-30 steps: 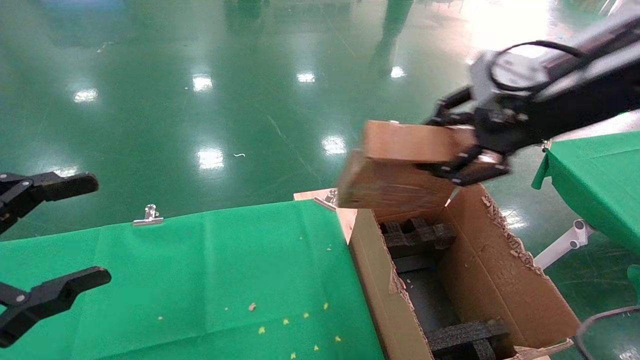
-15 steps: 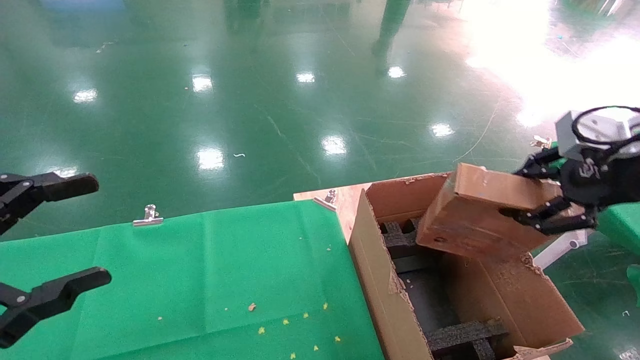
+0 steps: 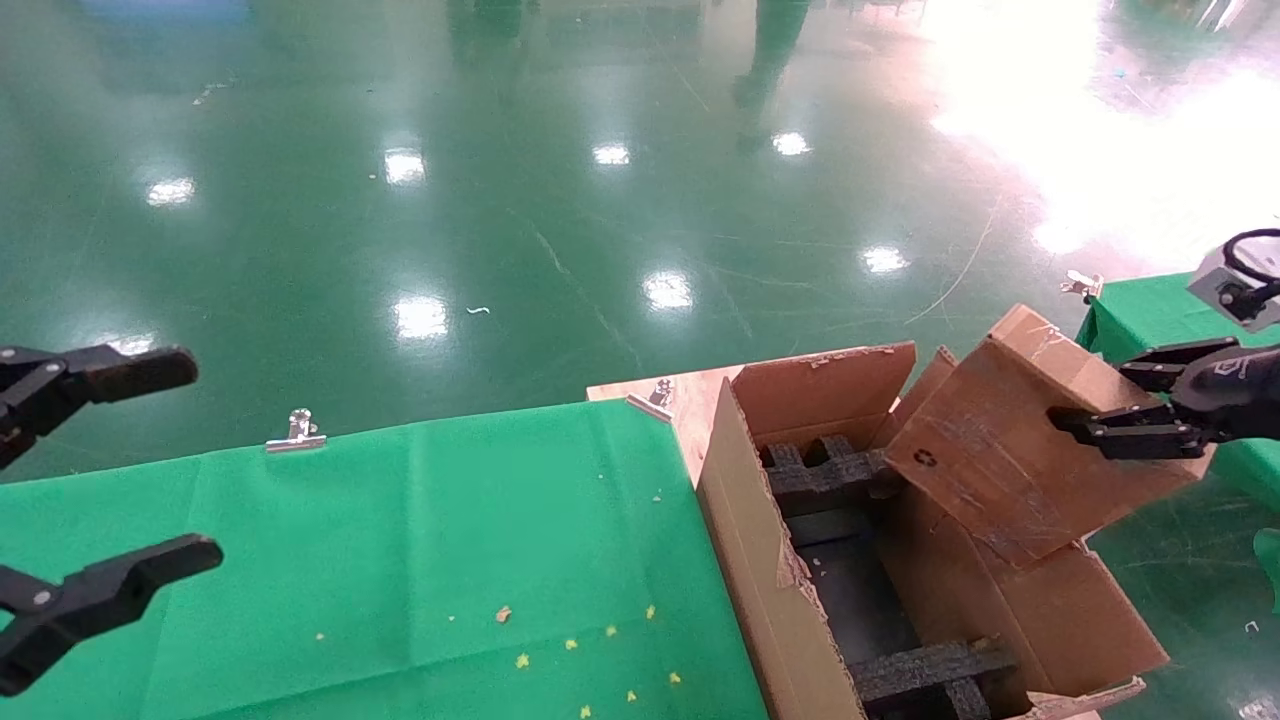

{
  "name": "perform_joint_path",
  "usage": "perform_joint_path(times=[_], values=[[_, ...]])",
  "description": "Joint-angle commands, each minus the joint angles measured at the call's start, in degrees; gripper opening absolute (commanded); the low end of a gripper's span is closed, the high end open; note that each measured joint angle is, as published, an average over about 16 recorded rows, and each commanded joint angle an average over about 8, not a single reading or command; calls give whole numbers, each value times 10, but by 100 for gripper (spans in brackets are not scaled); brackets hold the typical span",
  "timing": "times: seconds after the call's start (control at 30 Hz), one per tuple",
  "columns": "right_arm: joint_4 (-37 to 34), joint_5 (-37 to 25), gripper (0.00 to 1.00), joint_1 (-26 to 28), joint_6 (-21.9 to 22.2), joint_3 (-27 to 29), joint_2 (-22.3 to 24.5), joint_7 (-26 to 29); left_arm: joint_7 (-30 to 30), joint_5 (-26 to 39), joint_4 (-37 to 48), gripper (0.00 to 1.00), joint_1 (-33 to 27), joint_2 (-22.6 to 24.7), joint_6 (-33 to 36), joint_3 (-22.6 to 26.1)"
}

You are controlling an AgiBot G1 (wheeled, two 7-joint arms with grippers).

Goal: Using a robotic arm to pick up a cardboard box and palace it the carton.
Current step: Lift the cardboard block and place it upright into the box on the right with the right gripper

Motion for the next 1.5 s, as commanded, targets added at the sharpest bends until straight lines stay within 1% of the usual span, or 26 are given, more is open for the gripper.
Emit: perform_joint_path(times=[0.03, 0.13, 0.27, 0.43, 0.9, 1.07, 1.5], values=[[5, 11, 0, -17, 20, -2, 11, 19, 0, 0, 0, 100, 0, 0, 0, 0], [19, 33, 0, -36, 50, -3, 32, 47, 0, 0, 0, 100, 0, 0, 0, 0], [40, 62, 0, -55, 83, -4, 58, 70, 0, 0, 0, 100, 0, 0, 0, 0], [56, 79, 0, -65, 100, -4, 72, 76, 0, 0, 0, 100, 0, 0, 0, 0], [48, 70, 0, -61, 94, -4, 60, 79, 0, 0, 0, 100, 0, 0, 0, 0], [52, 69, 0, -66, 115, -8, 52, 106, 0, 0, 0, 100, 0, 0, 0, 0], [85, 40, 0, -76, 197, -26, 37, 194, 0, 0, 0, 100, 0, 0, 0, 0]])
